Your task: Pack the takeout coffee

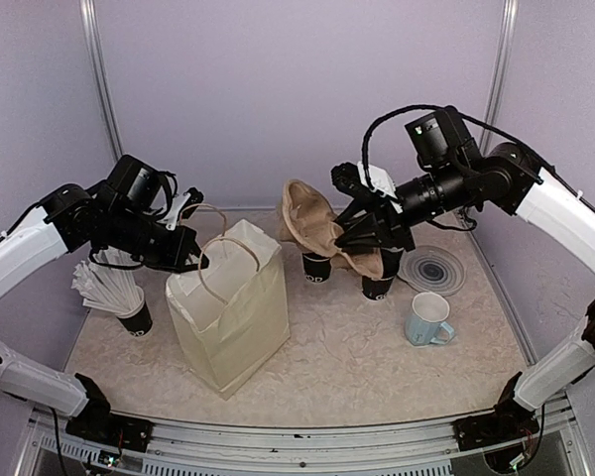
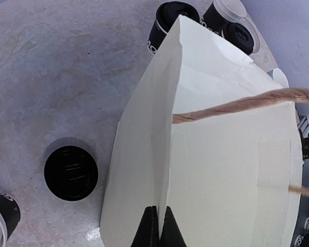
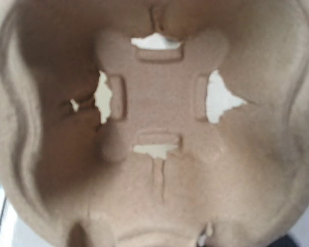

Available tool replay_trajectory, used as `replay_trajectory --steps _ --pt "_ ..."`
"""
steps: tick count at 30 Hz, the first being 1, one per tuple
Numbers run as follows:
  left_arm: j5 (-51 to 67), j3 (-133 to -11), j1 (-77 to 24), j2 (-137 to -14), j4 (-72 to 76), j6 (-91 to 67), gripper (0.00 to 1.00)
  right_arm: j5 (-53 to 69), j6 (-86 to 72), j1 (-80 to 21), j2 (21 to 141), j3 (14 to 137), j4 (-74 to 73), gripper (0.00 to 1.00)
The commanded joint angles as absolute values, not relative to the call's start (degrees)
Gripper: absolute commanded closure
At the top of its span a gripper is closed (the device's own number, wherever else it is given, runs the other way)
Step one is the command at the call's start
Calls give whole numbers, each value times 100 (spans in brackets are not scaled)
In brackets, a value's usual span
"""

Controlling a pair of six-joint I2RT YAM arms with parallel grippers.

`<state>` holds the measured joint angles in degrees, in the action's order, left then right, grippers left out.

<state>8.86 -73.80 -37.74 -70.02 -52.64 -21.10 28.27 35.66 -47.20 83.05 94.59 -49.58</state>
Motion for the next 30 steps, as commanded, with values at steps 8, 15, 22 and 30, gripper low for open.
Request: replay_trajectory --steps 8,15,22,30 --pt "2167 -8305 -4367 -7938 -4815 -1310 100 4866 3865 -4730 8818 11086 -5016 83" --pt "2391 -8881 -4918 -8760 -5083 -423 100 5039 4040 -4814 8930 11197 -5143 82" --pt "2571 -9488 -4966 -9377 -5082 452 100 5256 4102 -4961 8921 10704 -5124 81" --pt "2064 -9822 -4961 -9808 -5022 706 58 5195 4320 -5002 9003 10140 -4947 81"
